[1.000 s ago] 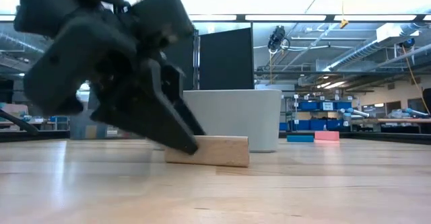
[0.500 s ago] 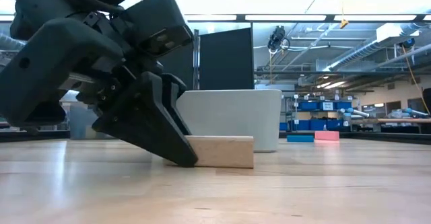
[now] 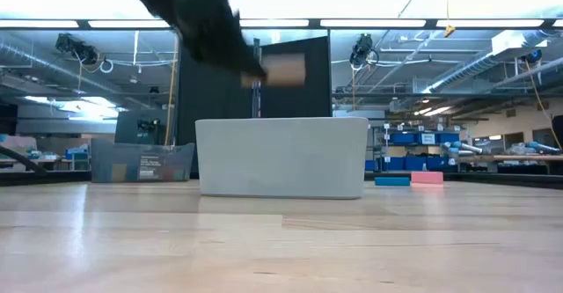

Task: Sort blocks by size
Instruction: Put the brown rectangular block into the gray bin, then put the blue rectangular block into the gray bin, then put the green cube block into the black bin

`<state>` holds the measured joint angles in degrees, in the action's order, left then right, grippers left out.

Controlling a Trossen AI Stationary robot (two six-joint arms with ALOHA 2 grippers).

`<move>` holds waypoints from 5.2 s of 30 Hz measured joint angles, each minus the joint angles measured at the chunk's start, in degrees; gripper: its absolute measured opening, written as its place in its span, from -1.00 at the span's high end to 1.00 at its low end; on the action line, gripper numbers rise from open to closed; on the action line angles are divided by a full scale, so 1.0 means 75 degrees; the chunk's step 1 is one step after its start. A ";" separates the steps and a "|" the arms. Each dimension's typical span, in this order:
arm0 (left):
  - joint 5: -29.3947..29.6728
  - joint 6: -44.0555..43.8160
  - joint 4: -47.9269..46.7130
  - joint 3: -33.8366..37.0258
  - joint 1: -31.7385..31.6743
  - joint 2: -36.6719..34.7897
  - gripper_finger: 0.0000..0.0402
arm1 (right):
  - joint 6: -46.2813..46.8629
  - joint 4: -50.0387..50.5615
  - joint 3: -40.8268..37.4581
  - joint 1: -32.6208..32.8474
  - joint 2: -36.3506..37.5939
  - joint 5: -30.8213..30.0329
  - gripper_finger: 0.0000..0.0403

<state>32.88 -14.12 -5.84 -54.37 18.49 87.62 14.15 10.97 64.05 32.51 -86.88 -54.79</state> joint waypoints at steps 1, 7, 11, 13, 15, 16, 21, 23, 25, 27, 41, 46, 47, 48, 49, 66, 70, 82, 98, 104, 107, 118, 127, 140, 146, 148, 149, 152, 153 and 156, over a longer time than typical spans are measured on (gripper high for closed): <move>-0.0296 -0.0103 -0.0268 0.0002 -0.0266 -0.0008 0.68 | 0.0106 0.0082 0.0001 -0.0149 0.0008 0.0039 -0.41; -0.1790 -0.0156 -0.0748 0.0020 -0.1400 0.0227 0.68 | 0.1248 0.1966 0.0003 -0.1219 0.0236 0.0845 -0.41; -0.2110 -0.0141 -0.0911 0.0020 -0.1724 0.0321 0.50 | 0.2352 0.3948 0.0006 -0.2084 0.0462 0.1229 -0.41; -0.2139 -0.0046 -0.1004 0.0020 -0.1785 0.0322 0.26 | 0.2939 0.5054 0.0008 -0.2584 0.0520 0.1336 -0.41; -0.2159 0.0055 -0.1013 0.0020 -0.1823 0.0321 0.02 | 0.3250 0.5848 0.0006 -0.3101 0.0538 0.1535 -0.41; -0.2246 0.0075 -0.1012 0.0020 -0.1828 0.0298 -0.09 | 0.3250 0.6130 0.0006 -0.3351 0.0538 0.1712 -0.41; -0.2610 0.0281 -0.0987 -0.0230 -0.1874 0.0221 -0.50 | 0.1266 0.4985 -0.0615 -0.4700 0.0549 0.3321 -0.45; -0.2610 0.0419 -0.1026 -0.0475 -0.1881 0.0214 -0.59 | 0.0403 0.4111 -0.1056 -0.5324 0.0547 0.4292 -0.46; -0.2607 0.0562 -0.1245 -0.0716 -0.1910 0.0105 -0.63 | -0.0202 0.3584 -0.1471 -0.5925 0.0544 0.4911 -0.46; -0.2604 0.0703 -0.1390 -0.0949 -0.1983 -0.0021 -0.64 | -0.0647 0.3332 -0.1736 -0.6468 0.0541 0.5097 -0.46; -0.3628 0.1657 -0.1498 -0.0968 -0.4678 -0.1068 -0.50 | -0.2735 0.2260 -0.2244 -0.8365 -0.0101 0.6462 -0.47; -0.4401 0.1658 -0.1178 -0.0968 -0.5732 -0.0915 -0.50 | -0.2913 0.2019 -0.2256 -0.8515 -0.0775 0.6468 -0.47; -0.4550 0.1658 -0.1157 -0.0994 -0.5935 -0.0873 -0.50 | -0.2910 0.2005 -0.2256 -0.8537 -0.0901 0.6471 -0.47; -0.4666 0.1656 -0.1194 -0.1019 -0.6146 -0.0796 -0.50 | -0.2910 0.1985 -0.2230 -0.8567 -0.1008 0.6521 -0.47; -0.4790 0.1654 -0.1271 -0.1068 -0.6305 -0.0679 -0.50 | -0.2919 0.1980 -0.2214 -0.8595 -0.1116 0.6588 -0.47; -0.5175 0.1858 -0.4144 -0.4850 -0.7290 0.3075 -0.50 | -0.2222 0.1934 -0.2216 -0.8534 -0.1175 0.7058 0.33; -0.5175 0.1860 -0.4578 -0.5505 -0.7287 0.3699 -0.50 | -0.1836 0.1926 -0.2273 -0.8050 -0.0276 0.7092 0.33; -0.5265 0.1728 -0.4525 -0.5686 -0.7285 0.3997 -0.50 | 0.0131 -0.0886 -0.2213 -0.4373 0.0648 0.6101 0.33; -0.5109 0.1451 -0.4278 -0.5680 -0.6630 0.4103 -0.50 | 0.0081 -0.1792 -0.1551 -0.2866 -0.0142 0.3795 -0.92; -0.4737 0.1209 -0.4232 -0.5683 -0.6608 0.4178 -0.50 | -0.0450 -0.1330 -0.1553 -0.2085 0.1239 0.2505 -0.71; -0.4732 0.1057 -0.4250 -0.5683 -0.6589 0.4243 -0.50 | -0.0680 -0.1316 -0.1550 -0.1669 0.1741 0.1917 -0.59; -0.4764 0.0648 -0.3983 -0.5677 -0.6293 0.4786 -0.50 | -0.0914 -0.1188 -0.1553 -0.1077 0.2131 0.1021 -0.46; -0.4614 0.0546 -0.3643 -0.5662 -0.6040 0.5081 -0.50 | -0.0891 -0.1144 -0.1553 -0.1104 0.2100 0.1001 -0.45; -0.4097 0.0656 -0.3701 -0.5677 -0.5988 0.5119 -0.21 | -0.0914 -0.1176 -0.1553 -0.1112 0.2100 0.0887 -0.43; -0.4062 0.0859 -0.3773 -0.5677 -0.5946 0.5119 -0.16 | -0.0893 -0.1182 -0.1553 -0.1112 0.2100 0.0862 -0.42; -0.4053 0.0895 -0.3782 -0.5677 -0.5900 0.5119 -0.15 | -0.0891 -0.1197 -0.1553 -0.1113 0.2100 0.0832 -0.42; -0.4041 0.0940 -0.3787 -0.5677 -0.5879 0.5126 -0.14 | -0.0891 -0.1214 -0.1553 -0.1115 0.2100 0.0829 -0.42; -0.3825 0.1122 -0.3835 -0.5677 -0.5829 0.5158 -0.10 | -0.0886 -0.1229 -0.1553 -0.1115 0.2100 0.0829 -0.41; -0.3764 0.1158 -0.3858 -0.5677 -0.5812 0.5160 -0.08 | -0.0885 -0.1229 -0.1553 -0.1115 0.2100 0.0829 -0.41; -0.3723 0.1153 -0.3836 -0.5677 -0.5809 0.5160 -0.03 | -0.0881 -0.1232 -0.1553 -0.1115 0.2100 0.0829 -0.41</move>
<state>4.95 -5.47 -34.61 -96.95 -25.08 126.32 7.54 1.74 52.40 24.14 -71.13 -48.58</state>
